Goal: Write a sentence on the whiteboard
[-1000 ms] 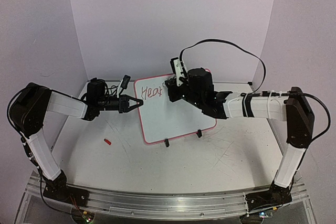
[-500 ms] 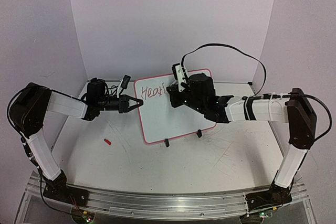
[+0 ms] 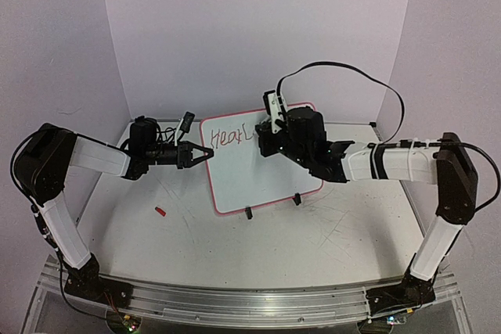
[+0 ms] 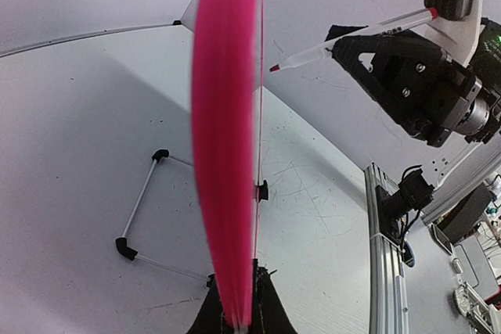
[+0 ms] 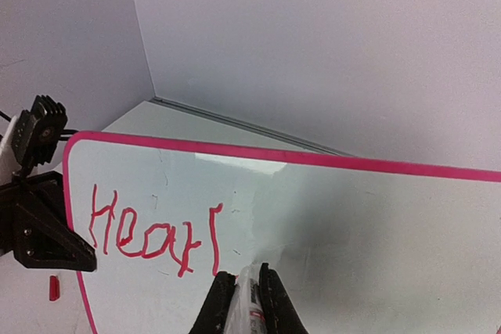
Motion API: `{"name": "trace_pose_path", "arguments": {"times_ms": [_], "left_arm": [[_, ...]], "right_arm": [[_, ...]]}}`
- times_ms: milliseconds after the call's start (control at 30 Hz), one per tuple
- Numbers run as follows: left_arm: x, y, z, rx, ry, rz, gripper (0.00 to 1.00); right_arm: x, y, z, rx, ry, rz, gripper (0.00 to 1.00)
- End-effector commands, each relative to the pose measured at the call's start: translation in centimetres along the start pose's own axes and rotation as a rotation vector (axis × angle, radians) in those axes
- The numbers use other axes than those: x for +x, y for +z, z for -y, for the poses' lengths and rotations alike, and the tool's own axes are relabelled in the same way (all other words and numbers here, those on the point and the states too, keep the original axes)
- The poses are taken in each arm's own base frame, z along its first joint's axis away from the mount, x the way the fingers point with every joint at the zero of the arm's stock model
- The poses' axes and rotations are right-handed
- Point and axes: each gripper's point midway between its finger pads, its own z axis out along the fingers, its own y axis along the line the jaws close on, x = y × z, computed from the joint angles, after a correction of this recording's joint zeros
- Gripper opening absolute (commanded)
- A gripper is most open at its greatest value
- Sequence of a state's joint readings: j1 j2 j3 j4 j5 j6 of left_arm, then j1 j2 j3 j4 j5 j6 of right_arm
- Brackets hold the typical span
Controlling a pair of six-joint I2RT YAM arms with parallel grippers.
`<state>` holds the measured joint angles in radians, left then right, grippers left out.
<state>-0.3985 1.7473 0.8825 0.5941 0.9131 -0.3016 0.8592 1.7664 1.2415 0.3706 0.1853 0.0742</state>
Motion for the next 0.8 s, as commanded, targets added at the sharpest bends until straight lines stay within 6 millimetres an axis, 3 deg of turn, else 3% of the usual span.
{"name": "trace_pose_path", "arguments": {"times_ms": [0,233,400,767], "left_arm": [[-2.0,-0.2,-0.6,-0.065,0.129,0.043,0.00],[-2.1,-0.3,-0.4,-0.063,0.131,0.045,0.00],[-2.1,-0.3,-0.4,-0.063,0.133,0.045,0.00],[-2.0,-0.2,-0.5,-0.062,0.133,0.043,0.00]], "right_arm": [[-4.2,-1.5,-1.8,-0.122,0.039,0.097,0.00],[-3.1,1.0,-2.8,-0.144,0.031,0.060,0.00],[-3.5,1.4,-2.8,-0.131,0.021,0.072,0.00],[-2.5,2.2,-1.5,-0.051,0.011,0.050,0.00]]}}
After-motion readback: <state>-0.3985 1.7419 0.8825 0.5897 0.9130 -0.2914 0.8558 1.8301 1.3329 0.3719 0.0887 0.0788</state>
